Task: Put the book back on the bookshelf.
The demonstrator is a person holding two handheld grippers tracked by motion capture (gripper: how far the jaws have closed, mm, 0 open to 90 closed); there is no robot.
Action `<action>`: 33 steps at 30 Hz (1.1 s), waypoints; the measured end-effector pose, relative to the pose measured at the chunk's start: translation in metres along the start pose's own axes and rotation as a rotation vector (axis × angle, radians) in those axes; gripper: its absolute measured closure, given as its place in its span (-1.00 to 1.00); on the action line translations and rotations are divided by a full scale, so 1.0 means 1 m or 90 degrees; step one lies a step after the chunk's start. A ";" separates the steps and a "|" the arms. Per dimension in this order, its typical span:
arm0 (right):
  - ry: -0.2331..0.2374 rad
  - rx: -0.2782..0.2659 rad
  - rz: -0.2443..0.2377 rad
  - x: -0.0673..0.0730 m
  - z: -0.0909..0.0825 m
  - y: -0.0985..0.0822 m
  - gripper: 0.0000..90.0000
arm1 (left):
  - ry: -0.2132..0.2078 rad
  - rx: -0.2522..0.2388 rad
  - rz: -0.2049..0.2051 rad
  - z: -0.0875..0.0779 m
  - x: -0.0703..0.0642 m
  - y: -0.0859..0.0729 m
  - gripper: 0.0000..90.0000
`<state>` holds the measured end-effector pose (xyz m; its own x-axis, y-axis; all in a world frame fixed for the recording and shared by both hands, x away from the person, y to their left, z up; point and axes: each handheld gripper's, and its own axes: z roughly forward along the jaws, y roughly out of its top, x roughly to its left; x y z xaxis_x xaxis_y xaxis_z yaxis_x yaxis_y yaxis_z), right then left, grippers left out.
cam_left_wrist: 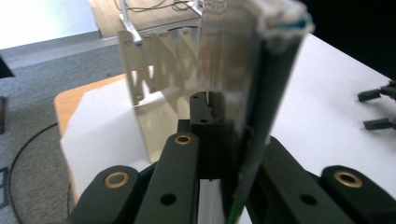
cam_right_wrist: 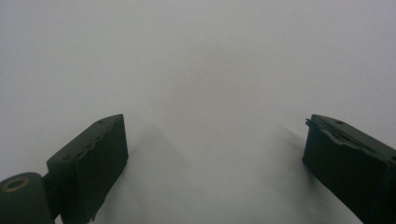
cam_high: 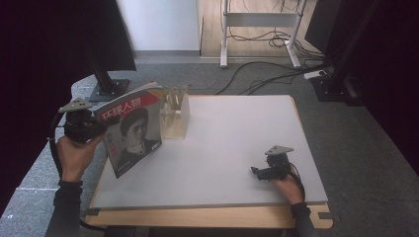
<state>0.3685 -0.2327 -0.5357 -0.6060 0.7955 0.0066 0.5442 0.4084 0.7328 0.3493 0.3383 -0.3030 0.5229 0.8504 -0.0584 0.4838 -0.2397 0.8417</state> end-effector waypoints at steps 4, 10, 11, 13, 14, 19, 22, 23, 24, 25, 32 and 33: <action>0.001 0.000 0.001 0.000 0.000 0.000 -0.87 | 0.021 -0.005 -0.010 -0.003 0.007 0.001 0.93; 0.000 0.000 0.001 0.000 0.000 0.000 -0.87 | 0.043 -0.011 -0.021 0.008 0.011 0.009 0.93; 0.000 0.001 0.001 0.000 0.000 0.000 -0.87 | 0.047 -0.011 -0.022 0.011 0.012 0.011 0.93; 0.000 0.001 0.001 0.000 0.000 0.000 -0.87 | 0.049 -0.013 -0.026 0.018 0.012 0.015 0.93; 0.000 0.001 0.001 0.000 0.000 0.000 -0.87 | 0.050 -0.012 -0.024 0.022 0.013 0.017 0.93; 0.001 0.001 0.001 0.000 0.000 0.000 -0.87 | 0.067 -0.008 -0.025 0.042 0.016 0.023 0.93; 0.001 0.001 0.001 0.000 0.000 0.000 -0.87 | 0.079 -0.011 -0.030 0.054 0.020 0.025 0.93; 0.001 0.001 0.002 0.000 0.000 0.000 -0.87 | 0.081 -0.016 -0.035 0.058 0.021 0.025 0.93; 0.001 0.001 0.001 0.000 0.000 0.000 -0.87 | 0.084 -0.021 -0.038 0.061 0.023 0.026 0.93; 0.001 0.001 0.002 0.000 0.000 0.000 -0.87 | 0.084 -0.027 -0.044 0.064 0.024 0.027 0.93; 0.001 0.001 0.000 0.000 0.000 0.000 -0.87 | 0.096 -0.063 -0.058 0.090 0.028 0.029 0.93; 0.001 0.001 0.000 0.000 0.000 0.000 -0.87 | 0.094 -0.067 -0.058 0.093 0.029 0.029 0.93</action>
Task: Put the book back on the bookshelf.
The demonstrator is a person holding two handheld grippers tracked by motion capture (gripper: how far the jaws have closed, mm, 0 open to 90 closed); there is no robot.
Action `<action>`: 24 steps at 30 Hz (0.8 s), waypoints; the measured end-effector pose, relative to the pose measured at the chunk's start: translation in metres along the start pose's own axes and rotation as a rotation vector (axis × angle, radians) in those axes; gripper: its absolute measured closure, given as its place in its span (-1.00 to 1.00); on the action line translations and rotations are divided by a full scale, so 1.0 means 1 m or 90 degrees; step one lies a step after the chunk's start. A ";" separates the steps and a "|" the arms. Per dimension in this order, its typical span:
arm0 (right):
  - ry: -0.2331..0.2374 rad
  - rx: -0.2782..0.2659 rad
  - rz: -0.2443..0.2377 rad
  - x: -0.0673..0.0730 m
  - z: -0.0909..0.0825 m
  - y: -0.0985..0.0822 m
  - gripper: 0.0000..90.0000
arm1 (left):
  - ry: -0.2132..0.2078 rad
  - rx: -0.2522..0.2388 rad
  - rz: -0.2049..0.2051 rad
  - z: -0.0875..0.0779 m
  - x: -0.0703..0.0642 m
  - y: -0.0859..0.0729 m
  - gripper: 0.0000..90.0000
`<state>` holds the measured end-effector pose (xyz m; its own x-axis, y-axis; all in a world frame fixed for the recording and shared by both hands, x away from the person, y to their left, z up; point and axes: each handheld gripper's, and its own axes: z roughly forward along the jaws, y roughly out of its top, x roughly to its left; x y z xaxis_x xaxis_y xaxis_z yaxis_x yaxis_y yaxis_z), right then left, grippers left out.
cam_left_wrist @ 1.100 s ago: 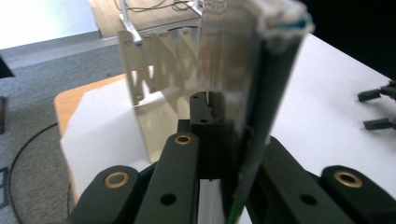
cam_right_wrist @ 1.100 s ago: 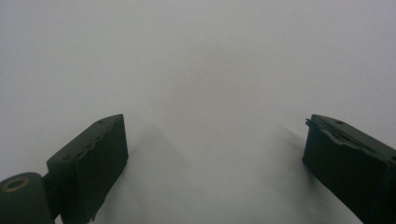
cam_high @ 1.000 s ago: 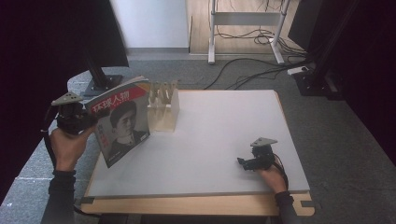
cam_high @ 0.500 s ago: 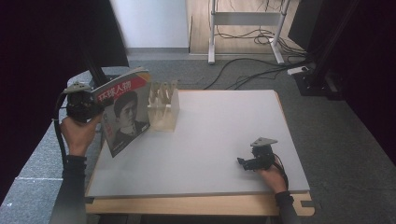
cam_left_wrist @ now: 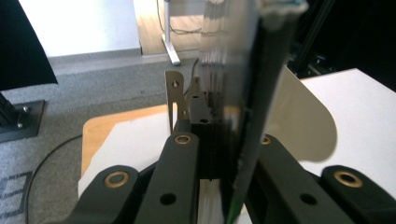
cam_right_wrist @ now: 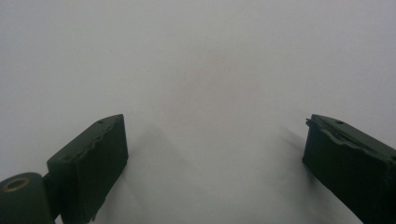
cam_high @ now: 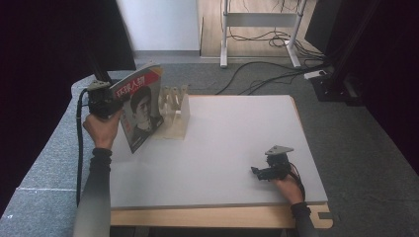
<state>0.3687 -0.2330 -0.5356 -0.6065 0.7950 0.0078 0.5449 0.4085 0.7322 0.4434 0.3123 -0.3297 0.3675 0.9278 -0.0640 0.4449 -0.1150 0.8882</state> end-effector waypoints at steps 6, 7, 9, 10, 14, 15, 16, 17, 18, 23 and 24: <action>0.000 0.000 -0.001 0.000 0.000 0.000 -0.87 | -0.034 0.019 0.006 0.002 0.001 -0.001 0.92; 0.000 0.000 -0.001 0.000 0.000 0.000 -0.87 | -0.043 0.029 0.002 0.002 0.003 -0.001 0.92; 0.000 0.001 -0.001 0.000 0.000 0.000 -0.87 | -0.053 0.059 0.011 0.000 0.005 0.001 0.91; 0.000 0.001 -0.001 0.000 0.000 0.000 -0.88 | -0.053 0.075 0.014 0.000 0.005 0.002 0.91; -0.001 0.000 0.001 0.000 0.000 0.000 -0.87 | -0.082 0.147 0.010 -0.001 0.008 0.007 0.87; -0.001 0.001 0.000 0.000 0.000 0.000 -0.87 | -0.090 0.161 0.012 -0.001 0.008 0.007 0.83; -0.001 0.001 0.001 0.000 0.000 0.000 -0.87 | -0.087 0.172 0.015 -0.002 0.009 0.007 0.83; -0.001 0.001 0.001 0.000 0.000 0.000 -0.87 | -0.085 0.179 0.012 -0.003 0.010 0.008 0.84; -0.001 0.000 0.000 0.000 0.000 0.000 -0.87 | -0.075 0.177 0.011 -0.003 0.010 0.008 0.87; -0.001 0.000 0.000 0.000 0.000 0.000 -0.87 | -0.055 0.119 -0.017 -0.004 0.014 0.004 0.94; 0.000 0.001 0.000 0.000 0.000 0.000 -0.87 | -0.053 0.113 -0.021 -0.002 0.014 0.003 0.94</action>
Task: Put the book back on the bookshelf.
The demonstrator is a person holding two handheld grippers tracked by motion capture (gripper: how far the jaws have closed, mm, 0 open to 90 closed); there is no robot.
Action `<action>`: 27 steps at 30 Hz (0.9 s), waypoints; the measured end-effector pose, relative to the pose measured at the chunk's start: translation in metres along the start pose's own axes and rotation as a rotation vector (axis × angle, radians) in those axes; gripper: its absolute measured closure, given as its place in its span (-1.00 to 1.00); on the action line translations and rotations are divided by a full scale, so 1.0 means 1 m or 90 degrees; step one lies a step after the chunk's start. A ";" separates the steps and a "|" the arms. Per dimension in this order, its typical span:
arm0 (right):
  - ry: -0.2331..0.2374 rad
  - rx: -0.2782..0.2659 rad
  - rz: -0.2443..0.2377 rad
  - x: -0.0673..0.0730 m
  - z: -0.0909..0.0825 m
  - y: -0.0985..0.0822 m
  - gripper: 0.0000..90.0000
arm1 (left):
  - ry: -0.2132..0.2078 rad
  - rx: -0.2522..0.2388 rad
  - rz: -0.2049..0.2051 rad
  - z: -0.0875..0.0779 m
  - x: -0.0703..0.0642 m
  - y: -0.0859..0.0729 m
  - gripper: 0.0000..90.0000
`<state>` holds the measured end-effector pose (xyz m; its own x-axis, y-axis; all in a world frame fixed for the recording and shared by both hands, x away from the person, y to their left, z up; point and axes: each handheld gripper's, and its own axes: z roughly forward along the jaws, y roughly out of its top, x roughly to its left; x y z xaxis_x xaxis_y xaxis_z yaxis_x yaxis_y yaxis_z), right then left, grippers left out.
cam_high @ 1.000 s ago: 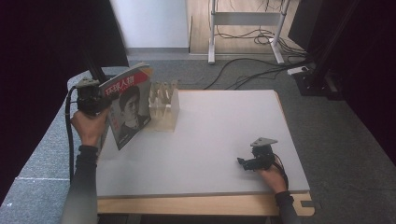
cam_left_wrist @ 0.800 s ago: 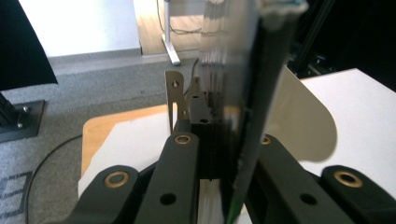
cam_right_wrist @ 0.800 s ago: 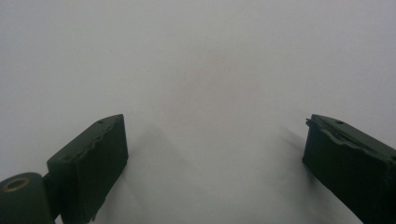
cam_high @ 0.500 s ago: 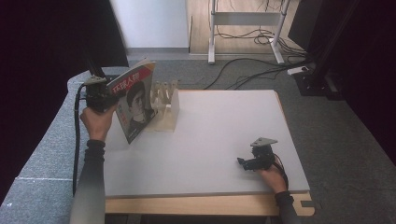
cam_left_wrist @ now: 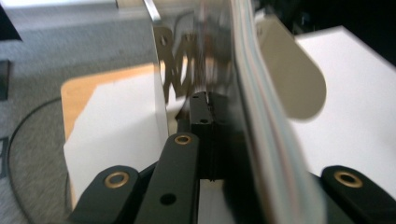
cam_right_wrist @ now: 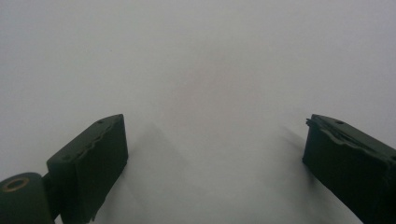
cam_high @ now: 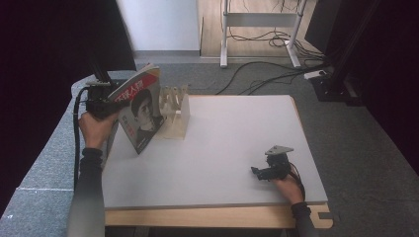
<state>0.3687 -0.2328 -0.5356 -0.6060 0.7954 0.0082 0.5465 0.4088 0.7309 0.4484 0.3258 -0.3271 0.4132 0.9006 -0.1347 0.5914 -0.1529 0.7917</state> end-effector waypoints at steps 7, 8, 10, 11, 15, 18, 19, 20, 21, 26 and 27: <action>-0.001 0.000 0.000 0.000 0.000 0.000 -0.87 | 0.007 -0.035 -0.019 0.013 0.003 -0.006 0.93; -0.001 0.000 0.000 0.000 0.000 0.000 -0.87 | 0.018 -0.035 -0.014 0.013 0.003 -0.007 0.92; -0.001 0.000 0.000 0.000 0.000 0.000 -0.87 | 0.033 -0.036 -0.003 0.013 0.005 -0.008 0.89; -0.001 0.000 0.000 0.000 0.000 0.000 -0.87 | 0.034 -0.041 -0.004 0.013 0.006 -0.009 0.82; -0.001 -0.001 -0.002 0.000 0.000 0.000 -0.87 | 0.034 -0.051 0.003 0.014 0.008 -0.013 0.39; 0.000 -0.002 -0.001 0.000 0.000 0.000 -0.87 | 0.018 -0.058 0.011 0.014 0.010 -0.016 0.08; -0.001 -0.001 -0.003 0.000 0.000 0.000 -0.87 | 0.018 -0.060 0.014 0.014 0.010 -0.017 0.00; 0.000 -0.001 0.000 0.000 0.000 0.000 -0.87 | 0.025 -0.063 0.018 0.013 0.009 -0.019 -0.07; 0.000 -0.001 -0.001 0.000 0.000 0.000 -0.87 | 0.027 -0.068 0.024 0.013 0.009 -0.020 -0.18; 0.000 -0.001 0.000 0.000 0.000 0.000 -0.87 | 0.025 -0.086 0.026 0.006 0.008 -0.025 -0.53; -0.001 -0.001 0.000 0.000 0.000 0.000 -0.87 | 0.023 -0.091 0.024 0.004 0.008 -0.025 -0.56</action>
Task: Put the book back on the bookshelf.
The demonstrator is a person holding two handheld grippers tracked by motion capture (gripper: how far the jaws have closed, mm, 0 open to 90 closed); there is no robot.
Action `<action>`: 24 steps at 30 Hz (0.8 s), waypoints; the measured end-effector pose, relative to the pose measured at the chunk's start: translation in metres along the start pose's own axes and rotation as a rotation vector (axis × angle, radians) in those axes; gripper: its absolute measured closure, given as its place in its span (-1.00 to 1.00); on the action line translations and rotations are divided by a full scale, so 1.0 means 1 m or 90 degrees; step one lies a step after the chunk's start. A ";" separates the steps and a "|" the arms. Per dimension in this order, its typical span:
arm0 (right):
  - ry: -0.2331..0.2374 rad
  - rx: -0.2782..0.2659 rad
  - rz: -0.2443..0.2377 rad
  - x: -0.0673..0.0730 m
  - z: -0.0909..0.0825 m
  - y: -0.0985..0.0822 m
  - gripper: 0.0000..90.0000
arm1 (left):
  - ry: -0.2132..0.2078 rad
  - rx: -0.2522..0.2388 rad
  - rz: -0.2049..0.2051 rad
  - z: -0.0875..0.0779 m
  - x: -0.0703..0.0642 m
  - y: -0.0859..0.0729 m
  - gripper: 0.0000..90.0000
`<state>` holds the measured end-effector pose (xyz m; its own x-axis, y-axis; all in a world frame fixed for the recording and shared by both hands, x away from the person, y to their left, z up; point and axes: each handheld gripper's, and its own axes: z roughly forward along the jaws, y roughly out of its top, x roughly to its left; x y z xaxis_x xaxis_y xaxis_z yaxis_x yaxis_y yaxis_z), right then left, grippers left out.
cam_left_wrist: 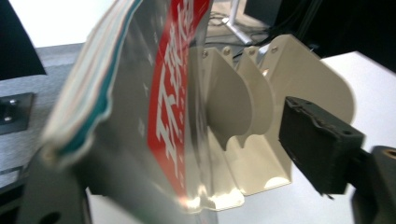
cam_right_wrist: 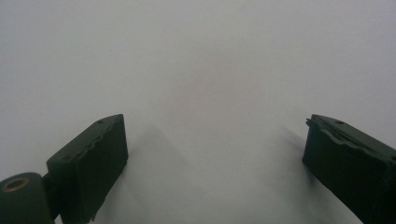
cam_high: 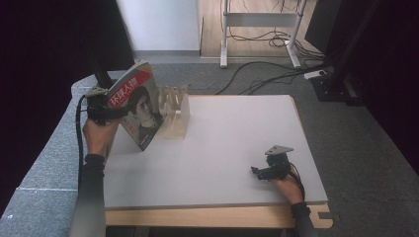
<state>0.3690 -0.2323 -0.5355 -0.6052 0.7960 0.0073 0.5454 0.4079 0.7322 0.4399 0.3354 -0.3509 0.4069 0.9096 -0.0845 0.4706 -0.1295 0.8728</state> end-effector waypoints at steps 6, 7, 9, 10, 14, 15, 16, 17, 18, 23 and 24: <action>0.000 0.000 0.000 0.000 0.000 0.000 -0.87 | -0.015 -0.003 0.000 -0.013 -0.001 -0.003 -0.74; 0.000 0.000 -0.001 0.000 0.000 0.000 -0.87 | -0.016 -0.005 -0.001 -0.015 -0.002 -0.003 -0.74; 0.000 0.000 -0.001 0.000 0.000 0.000 -0.87 | -0.021 -0.008 0.000 -0.021 -0.002 -0.005 -0.75; 0.000 0.001 0.000 0.000 0.000 0.000 -0.87 | -0.019 -0.010 0.001 -0.024 -0.002 -0.006 -0.76; 0.000 0.001 -0.001 0.000 0.000 0.000 -0.87 | -0.020 -0.009 0.006 -0.034 -0.003 -0.009 -0.85; 0.000 0.001 -0.001 0.000 0.000 0.000 -0.87 | -0.020 -0.009 0.009 -0.037 -0.004 -0.010 -0.88; 0.001 0.001 -0.001 0.000 0.000 0.000 -0.87 | -0.019 -0.009 0.011 -0.040 -0.005 -0.011 -0.90; 0.001 0.001 -0.002 0.000 0.000 0.000 -0.87 | -0.019 -0.007 0.015 -0.042 -0.006 -0.011 -0.91; 0.001 0.001 -0.002 0.000 0.000 0.000 -0.87 | -0.020 -0.007 0.018 -0.045 -0.007 -0.012 -0.93; 0.001 0.001 -0.002 0.000 0.000 0.000 -0.87 | -0.026 0.001 0.036 -0.056 -0.018 -0.018 -0.98; 0.000 0.001 -0.002 0.000 0.000 0.000 -0.87 | -0.028 0.003 0.038 -0.058 -0.020 -0.019 -0.99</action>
<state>0.3692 -0.2323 -0.5352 -0.6074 0.7944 0.0056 0.5445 0.4112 0.7310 0.3774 0.3422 -0.3381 0.4681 0.8821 -0.0530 0.4474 -0.1848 0.8750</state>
